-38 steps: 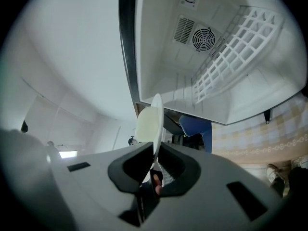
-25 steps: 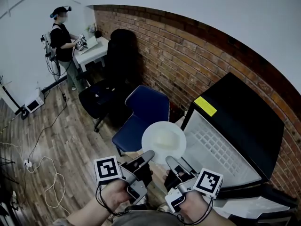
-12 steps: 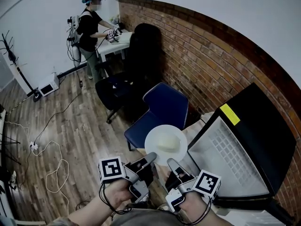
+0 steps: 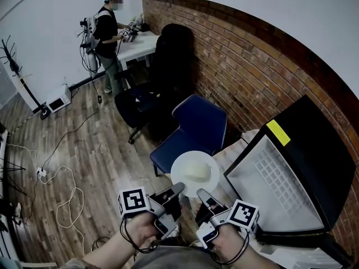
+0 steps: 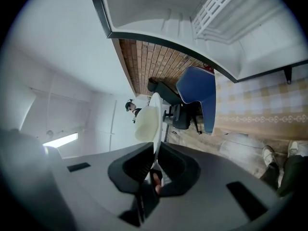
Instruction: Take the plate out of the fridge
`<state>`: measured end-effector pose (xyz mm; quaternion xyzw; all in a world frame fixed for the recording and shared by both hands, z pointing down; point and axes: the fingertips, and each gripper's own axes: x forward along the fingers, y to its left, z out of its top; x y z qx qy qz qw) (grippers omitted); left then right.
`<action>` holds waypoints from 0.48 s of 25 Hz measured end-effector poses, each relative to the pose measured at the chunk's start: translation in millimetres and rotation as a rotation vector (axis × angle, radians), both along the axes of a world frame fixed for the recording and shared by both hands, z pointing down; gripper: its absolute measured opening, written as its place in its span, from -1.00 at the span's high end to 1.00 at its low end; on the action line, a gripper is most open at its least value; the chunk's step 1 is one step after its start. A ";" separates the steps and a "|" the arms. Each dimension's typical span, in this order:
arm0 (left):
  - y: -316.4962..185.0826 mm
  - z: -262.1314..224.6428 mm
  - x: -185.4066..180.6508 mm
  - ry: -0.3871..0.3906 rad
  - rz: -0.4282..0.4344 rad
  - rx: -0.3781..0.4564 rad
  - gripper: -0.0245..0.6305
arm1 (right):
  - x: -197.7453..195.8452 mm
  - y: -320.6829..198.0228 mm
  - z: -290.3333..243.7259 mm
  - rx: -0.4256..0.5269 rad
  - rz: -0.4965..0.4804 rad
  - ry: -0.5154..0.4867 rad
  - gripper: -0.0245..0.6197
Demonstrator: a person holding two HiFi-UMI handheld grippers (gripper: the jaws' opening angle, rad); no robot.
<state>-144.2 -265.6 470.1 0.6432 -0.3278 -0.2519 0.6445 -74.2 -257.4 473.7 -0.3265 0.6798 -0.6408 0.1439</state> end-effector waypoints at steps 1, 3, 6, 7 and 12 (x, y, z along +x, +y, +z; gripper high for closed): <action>0.6 0.6 0.1 0.002 0.002 -0.004 0.83 | 0.0 0.4 0.6 -0.001 0.000 0.000 0.79; 1.0 1.2 0.5 0.001 0.007 -0.007 0.83 | 0.1 0.7 1.0 -0.001 0.001 0.000 0.79; -0.5 2.5 -0.7 -0.005 0.012 0.004 0.83 | 0.2 0.9 0.9 -0.003 0.007 -0.001 0.79; -0.9 1.8 -0.8 -0.007 0.015 0.011 0.83 | 0.2 1.0 0.8 -0.003 0.008 -0.001 0.79; -0.7 0.8 1.1 -0.004 0.023 0.007 0.83 | 1.2 1.3 0.4 -0.001 0.013 -0.001 0.79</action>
